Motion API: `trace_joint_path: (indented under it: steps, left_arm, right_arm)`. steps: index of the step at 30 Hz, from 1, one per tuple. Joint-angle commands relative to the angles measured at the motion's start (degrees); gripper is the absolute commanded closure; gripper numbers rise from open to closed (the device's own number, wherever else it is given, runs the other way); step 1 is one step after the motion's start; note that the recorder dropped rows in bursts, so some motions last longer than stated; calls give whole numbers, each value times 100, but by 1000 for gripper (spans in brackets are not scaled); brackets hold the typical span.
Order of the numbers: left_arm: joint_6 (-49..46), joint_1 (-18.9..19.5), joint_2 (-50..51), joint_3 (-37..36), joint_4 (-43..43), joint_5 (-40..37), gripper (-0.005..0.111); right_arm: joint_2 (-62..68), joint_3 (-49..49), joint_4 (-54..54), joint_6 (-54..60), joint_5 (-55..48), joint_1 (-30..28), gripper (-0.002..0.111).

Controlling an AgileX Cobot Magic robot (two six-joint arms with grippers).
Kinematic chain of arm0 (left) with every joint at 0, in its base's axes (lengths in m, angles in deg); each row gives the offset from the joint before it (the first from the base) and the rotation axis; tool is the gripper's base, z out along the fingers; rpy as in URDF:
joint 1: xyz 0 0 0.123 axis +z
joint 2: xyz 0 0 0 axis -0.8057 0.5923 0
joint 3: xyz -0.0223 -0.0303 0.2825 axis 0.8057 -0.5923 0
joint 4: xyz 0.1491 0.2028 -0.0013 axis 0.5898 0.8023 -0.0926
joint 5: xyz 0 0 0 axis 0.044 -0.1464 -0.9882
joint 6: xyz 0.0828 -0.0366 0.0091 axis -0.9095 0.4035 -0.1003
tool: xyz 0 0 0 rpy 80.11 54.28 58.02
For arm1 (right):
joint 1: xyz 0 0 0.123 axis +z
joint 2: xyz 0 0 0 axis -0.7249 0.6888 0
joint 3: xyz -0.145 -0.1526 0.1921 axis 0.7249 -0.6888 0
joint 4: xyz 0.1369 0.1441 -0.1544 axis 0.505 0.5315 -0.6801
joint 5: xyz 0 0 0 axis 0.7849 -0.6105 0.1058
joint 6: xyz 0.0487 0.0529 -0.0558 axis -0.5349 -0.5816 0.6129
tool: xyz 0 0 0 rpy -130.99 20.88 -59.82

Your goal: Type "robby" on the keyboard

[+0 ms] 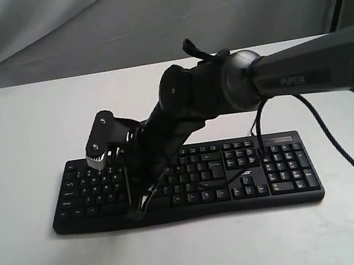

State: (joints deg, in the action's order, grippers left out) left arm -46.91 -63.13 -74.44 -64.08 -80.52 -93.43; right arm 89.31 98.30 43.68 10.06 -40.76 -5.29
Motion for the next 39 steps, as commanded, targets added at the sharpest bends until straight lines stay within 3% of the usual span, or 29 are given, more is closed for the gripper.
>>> trace_joint_path:
  steps: [1,39]
  left_arm:
    - [16,-36,-20,-25,27,31,107]
    - [16,-36,-20,-25,27,31,107]
  right_arm:
    - [35,-33,57,56,94,25,108]
    - [165,-33,-24,6,305,11,108]
